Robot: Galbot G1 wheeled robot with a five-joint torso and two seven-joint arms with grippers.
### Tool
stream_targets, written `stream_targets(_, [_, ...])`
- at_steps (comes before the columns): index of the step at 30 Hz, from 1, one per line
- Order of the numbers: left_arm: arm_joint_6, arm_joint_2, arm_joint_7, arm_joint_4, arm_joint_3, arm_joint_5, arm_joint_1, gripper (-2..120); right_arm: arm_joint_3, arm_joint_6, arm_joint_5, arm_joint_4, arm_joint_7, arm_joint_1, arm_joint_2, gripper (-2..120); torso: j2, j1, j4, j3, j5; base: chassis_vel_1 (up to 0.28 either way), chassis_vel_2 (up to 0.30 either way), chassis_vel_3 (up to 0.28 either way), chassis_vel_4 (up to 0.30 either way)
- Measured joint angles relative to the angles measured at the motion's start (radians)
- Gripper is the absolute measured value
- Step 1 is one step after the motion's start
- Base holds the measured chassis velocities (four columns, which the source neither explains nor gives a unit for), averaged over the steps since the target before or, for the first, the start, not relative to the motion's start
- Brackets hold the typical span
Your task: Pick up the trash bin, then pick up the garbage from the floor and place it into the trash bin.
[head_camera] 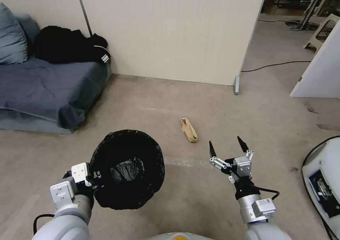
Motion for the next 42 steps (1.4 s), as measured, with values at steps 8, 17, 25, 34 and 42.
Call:
stream_targets(8, [-0.001,-0.002,0.0,0.001,-0.005,0.002,0.004,1,-0.005,0.002,0.0,-0.012,-0.001,0.005,-0.002,100,0.0,0.0,-0.0001,0.0,0.0,-0.065,0.065,0.07,-0.065])
stream_targets(17, [-0.003,-0.015,0.004,0.001,-0.005,0.017,0.013,1,-0.01,0.002,0.003,-0.027,-0.007,0.022,-0.01,100,0.0,0.0,0.0001,0.0,0.0,-0.065,0.085,0.074,-0.072])
stream_targets(25, [-0.006,-0.017,0.006,0.001,-0.009,0.025,0.022,1,-0.018,0.002,0.007,-0.044,-0.007,0.034,-0.012,100,0.0,0.0,0.0,0.0,0.0,-0.075,0.069,0.065,-0.078])
stream_targets(34, [-0.008,-0.019,0.008,0.001,-0.01,0.031,0.024,1,-0.02,0.001,0.007,-0.054,-0.009,0.04,-0.015,100,0.0,0.0,-0.0001,0.0,0.0,-0.114,0.102,0.111,-0.106])
stream_targets(42, [-0.012,-0.017,0.009,0.001,-0.01,0.032,0.027,1,-0.032,-0.011,0.016,-0.079,-0.009,0.071,-0.044,100,0.0,0.0,0.0,0.0,0.0001,-0.108,0.104,0.101,-0.112])
